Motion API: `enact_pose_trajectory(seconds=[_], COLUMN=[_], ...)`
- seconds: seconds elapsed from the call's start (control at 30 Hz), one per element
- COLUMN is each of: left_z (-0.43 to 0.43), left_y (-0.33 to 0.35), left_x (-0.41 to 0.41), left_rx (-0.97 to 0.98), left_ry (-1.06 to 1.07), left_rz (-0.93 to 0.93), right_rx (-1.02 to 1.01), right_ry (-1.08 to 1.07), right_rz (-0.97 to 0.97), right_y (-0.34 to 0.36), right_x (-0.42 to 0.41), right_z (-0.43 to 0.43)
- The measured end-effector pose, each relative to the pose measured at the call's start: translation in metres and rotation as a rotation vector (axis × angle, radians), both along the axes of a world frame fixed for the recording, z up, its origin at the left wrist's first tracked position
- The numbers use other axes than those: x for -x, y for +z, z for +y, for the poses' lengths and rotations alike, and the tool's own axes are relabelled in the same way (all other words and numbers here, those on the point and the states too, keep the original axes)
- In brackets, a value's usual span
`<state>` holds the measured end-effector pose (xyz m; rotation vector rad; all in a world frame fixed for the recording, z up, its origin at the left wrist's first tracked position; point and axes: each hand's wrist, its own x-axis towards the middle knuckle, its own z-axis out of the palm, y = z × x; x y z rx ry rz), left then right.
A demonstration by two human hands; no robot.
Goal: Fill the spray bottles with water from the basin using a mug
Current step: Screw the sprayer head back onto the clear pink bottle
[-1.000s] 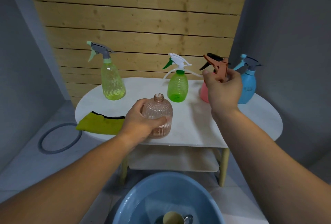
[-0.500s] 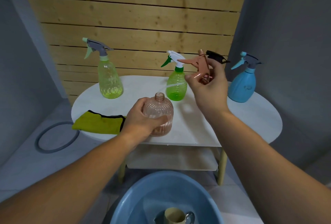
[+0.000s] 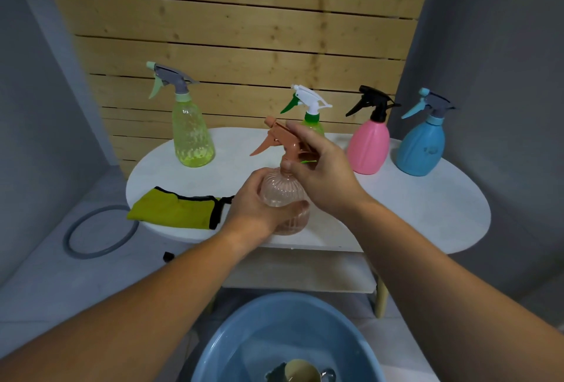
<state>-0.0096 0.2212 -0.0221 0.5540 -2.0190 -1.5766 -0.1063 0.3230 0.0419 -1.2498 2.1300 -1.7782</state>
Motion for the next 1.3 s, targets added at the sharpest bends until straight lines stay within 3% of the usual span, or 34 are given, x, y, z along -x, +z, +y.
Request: enact_pose_trajectory(seconds=[0.5, 0.97, 1.3], left_z=[-0.01, -0.008, -0.01], left_y=[0.003, -0.001, -0.003], left_x=[-0.008, -0.006, -0.004], left_rx=[-0.074, -0.029, 0.013], left_ry=[-0.157, -0.095, -0.053], left_rz=[-0.072, -0.05, -0.057], right_rx=[-0.199, -0.305, -0.173], right_ry=[0.094, 0.05, 0.078], right_rz=[0.177, 0.308, 0.248], right_y=[0.011, 0.001, -0.001], right_x=[0.008, 0.003, 0.003], right_z=[0.006, 0.0, 0.001])
